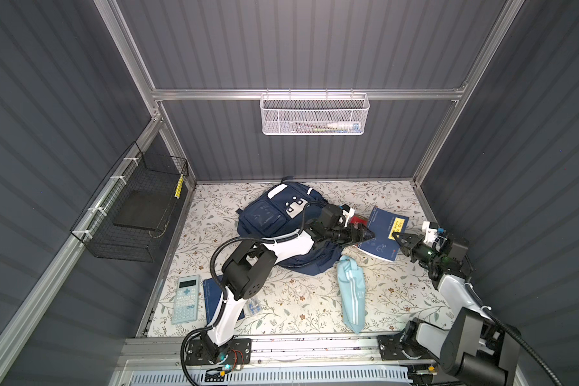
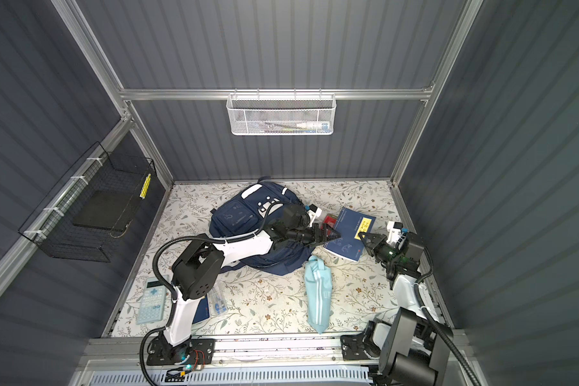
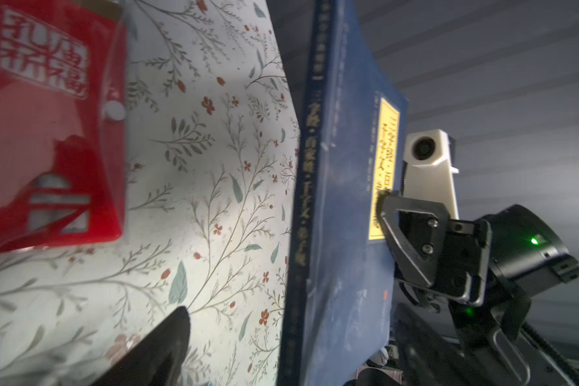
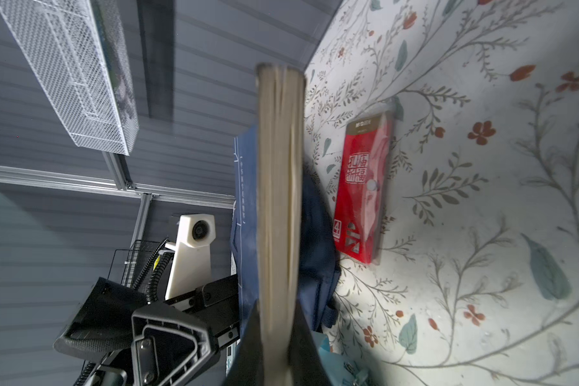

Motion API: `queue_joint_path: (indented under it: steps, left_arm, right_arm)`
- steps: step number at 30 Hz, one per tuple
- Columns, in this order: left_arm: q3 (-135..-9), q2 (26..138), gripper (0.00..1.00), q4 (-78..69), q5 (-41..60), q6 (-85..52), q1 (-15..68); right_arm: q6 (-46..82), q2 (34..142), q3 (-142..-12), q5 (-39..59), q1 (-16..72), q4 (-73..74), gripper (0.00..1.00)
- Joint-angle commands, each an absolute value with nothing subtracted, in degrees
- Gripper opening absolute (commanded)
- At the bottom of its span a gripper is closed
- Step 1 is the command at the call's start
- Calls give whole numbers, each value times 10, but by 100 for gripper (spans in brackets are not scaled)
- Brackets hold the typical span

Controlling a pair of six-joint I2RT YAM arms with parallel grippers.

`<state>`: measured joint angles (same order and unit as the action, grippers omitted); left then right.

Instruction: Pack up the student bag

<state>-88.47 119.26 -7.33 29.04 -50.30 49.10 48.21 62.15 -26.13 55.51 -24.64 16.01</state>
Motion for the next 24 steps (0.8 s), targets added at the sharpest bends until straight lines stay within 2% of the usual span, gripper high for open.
queue_joint_path:
  steps: [1, 4, 8, 9, 13, 21, 22, 23, 24]
  left_arm:
    - [-907, 1138, 100, 57, 218, -393, 461]
    - [-902, 1108, 98, 146, 123, -317, 444]
    - [-906, 1096, 78, 251, 26, -201, 434]
    - [-908, 1098, 77, 268, 14, -174, 434]
    - [-925, 1128, 78, 348, -13, -100, 438]
    - [-926, 1176, 79, 351, -143, -75, 478]
    - [-927, 1186, 76, 343, -148, -69, 477]
    - [-940, 1199, 66, 357, -154, -66, 477]
    - [-954, 1207, 50, 370, -158, -64, 477]
  right_arm:
    - [509, 584, -273, 567, -244, 182, 0]
    - [498, 578, -294, 570, -244, 155, 0]
    - [499, 576, -298, 576, -243, 138, 0]
    - [499, 576, -298, 577, -243, 141, 0]
    - [497, 579, -298, 574, -236, 135, 0]
    - [507, 592, -288, 560, -201, 155, 0]
    - [503, 592, -288, 554, -195, 152, 0]
    - [502, 594, -289, 549, -187, 149, 0]
    - [499, 595, -289, 546, -180, 145, 0]
